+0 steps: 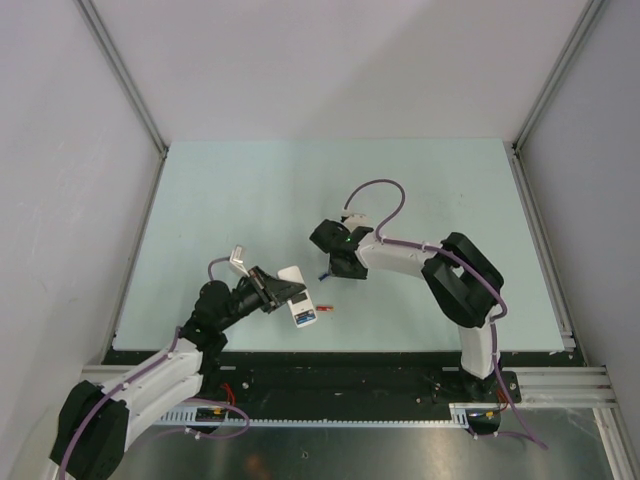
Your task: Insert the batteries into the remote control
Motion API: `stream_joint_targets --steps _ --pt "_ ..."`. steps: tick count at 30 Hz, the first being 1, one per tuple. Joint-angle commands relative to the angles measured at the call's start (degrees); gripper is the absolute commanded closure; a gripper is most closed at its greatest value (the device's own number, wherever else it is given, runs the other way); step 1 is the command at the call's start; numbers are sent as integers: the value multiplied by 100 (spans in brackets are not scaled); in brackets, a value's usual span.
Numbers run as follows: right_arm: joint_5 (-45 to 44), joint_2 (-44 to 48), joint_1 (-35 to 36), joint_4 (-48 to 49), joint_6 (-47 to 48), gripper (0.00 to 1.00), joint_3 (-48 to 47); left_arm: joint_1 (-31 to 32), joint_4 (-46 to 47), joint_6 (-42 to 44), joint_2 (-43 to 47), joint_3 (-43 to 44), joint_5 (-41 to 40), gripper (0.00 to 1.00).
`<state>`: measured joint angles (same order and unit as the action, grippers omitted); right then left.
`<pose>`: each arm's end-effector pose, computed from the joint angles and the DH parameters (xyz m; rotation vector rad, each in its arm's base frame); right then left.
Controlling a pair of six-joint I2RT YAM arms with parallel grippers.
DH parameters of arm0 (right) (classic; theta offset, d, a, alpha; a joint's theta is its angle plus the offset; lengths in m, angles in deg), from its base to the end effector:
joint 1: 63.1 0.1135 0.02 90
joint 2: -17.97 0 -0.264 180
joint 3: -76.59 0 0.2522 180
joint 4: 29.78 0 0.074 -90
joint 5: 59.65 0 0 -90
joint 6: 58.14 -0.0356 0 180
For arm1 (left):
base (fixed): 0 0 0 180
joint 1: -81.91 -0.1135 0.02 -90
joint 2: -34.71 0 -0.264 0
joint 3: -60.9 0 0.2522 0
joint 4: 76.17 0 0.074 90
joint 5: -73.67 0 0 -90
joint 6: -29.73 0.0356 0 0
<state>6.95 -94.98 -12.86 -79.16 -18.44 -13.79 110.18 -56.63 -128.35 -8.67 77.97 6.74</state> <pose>0.2596 0.2899 0.1584 0.0879 2.6301 -0.0269 0.1345 -0.0882 0.1705 -0.3269 1.9267 -1.5346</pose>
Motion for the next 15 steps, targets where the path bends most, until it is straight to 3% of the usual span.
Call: stream_joint_targets --steps 1,15 --pt "-50 -124 74 -842 547 64 569 38 230 -57 -4 47 -92 100" --pt "-165 1466 398 -1351 1356 83 850 29 308 -57 -812 617 -338 100"
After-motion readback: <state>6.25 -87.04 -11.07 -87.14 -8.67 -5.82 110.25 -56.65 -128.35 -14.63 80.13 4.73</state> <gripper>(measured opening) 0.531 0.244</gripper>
